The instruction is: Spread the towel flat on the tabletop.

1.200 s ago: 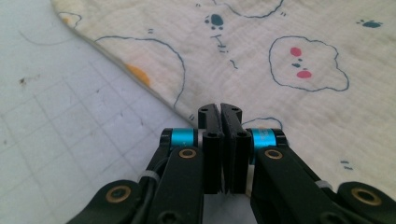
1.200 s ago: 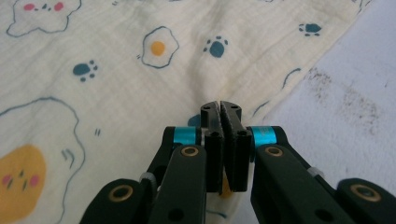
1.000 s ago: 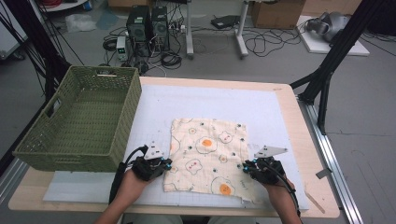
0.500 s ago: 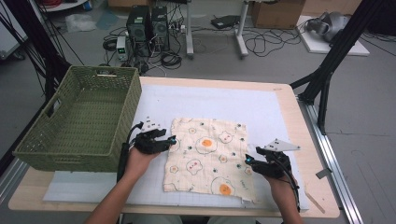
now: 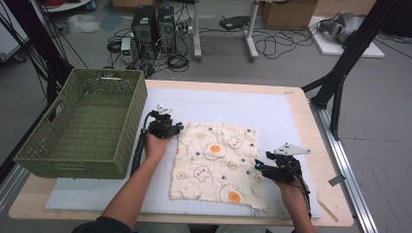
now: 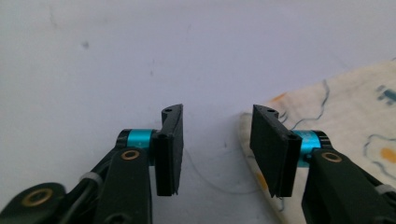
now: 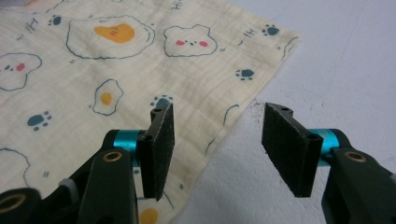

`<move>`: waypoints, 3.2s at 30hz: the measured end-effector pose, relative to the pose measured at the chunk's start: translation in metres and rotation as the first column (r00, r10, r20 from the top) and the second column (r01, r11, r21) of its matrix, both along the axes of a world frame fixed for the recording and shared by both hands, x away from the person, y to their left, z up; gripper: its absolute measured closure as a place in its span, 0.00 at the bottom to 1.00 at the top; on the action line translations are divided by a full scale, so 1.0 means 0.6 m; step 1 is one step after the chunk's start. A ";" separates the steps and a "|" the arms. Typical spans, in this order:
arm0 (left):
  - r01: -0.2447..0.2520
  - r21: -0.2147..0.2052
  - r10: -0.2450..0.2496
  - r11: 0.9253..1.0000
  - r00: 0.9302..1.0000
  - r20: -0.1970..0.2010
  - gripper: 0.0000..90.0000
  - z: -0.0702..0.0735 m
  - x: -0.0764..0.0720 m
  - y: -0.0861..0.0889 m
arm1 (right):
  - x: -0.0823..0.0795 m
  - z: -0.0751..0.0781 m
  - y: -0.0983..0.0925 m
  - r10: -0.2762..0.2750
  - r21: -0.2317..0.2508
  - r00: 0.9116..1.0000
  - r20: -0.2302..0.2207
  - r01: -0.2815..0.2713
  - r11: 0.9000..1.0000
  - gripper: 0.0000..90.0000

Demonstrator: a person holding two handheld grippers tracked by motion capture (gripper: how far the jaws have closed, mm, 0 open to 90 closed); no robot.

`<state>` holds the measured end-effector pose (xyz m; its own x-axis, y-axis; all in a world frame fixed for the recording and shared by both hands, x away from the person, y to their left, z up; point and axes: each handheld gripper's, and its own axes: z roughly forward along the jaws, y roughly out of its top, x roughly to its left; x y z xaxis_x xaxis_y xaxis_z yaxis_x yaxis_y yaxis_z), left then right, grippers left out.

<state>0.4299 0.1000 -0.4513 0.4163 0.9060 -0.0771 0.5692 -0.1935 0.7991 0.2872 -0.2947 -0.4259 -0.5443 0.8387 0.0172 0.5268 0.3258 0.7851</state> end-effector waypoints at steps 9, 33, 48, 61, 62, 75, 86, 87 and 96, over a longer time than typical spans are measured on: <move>0.118 0.181 -0.132 0.976 0.989 0.068 0.96 0.002 -0.018 -0.037 | 0.003 -0.001 -0.001 0.013 -0.002 1.000 -0.001 -0.013 1.000 0.49; 0.041 0.062 -0.042 0.997 0.999 0.017 0.73 0.001 -0.006 0.004 | 0.181 -0.008 0.048 -0.033 -0.087 0.999 -0.036 0.030 0.996 0.55; -0.004 0.041 0.001 0.999 0.997 0.083 0.96 0.028 0.005 -0.004 | 0.234 -0.020 0.059 -0.020 -0.155 1.000 0.013 0.022 0.988 0.97; 0.034 -0.014 -0.034 0.999 0.998 0.058 0.52 0.038 -0.006 0.004 | 0.216 0.002 0.047 -0.115 -0.158 0.989 0.092 0.129 0.979 0.65; 0.045 -0.022 -0.044 0.999 0.997 0.063 0.52 0.040 -0.012 0.005 | 0.210 0.008 0.046 -0.103 -0.156 0.990 0.099 0.118 0.981 0.64; 0.174 -0.126 -0.157 0.977 0.979 0.133 0.46 0.052 -0.093 0.042 | 0.110 0.015 0.020 -0.014 0.005 1.000 0.020 0.013 1.000 0.49; 0.215 -0.137 -0.193 0.967 0.968 0.158 0.46 0.040 -0.145 0.062 | 0.053 -0.010 0.007 -0.012 0.046 1.000 0.026 0.011 0.999 0.49; 0.222 -0.156 -0.197 0.962 0.967 0.164 0.46 0.039 -0.147 0.063 | 0.051 -0.009 0.006 -0.011 0.042 1.000 0.029 0.010 0.999 0.51; 0.242 -0.181 -0.207 0.953 0.960 0.190 0.47 0.035 -0.171 0.061 | 0.032 -0.015 -0.001 0.012 0.015 1.000 0.008 -0.013 1.000 0.61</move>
<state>0.3271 0.1368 -0.4306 0.6295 0.7605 -0.1592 0.3846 -0.1270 0.9143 0.3066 -0.2953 -0.4351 -0.5549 0.8315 0.0253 0.5162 0.3203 0.7943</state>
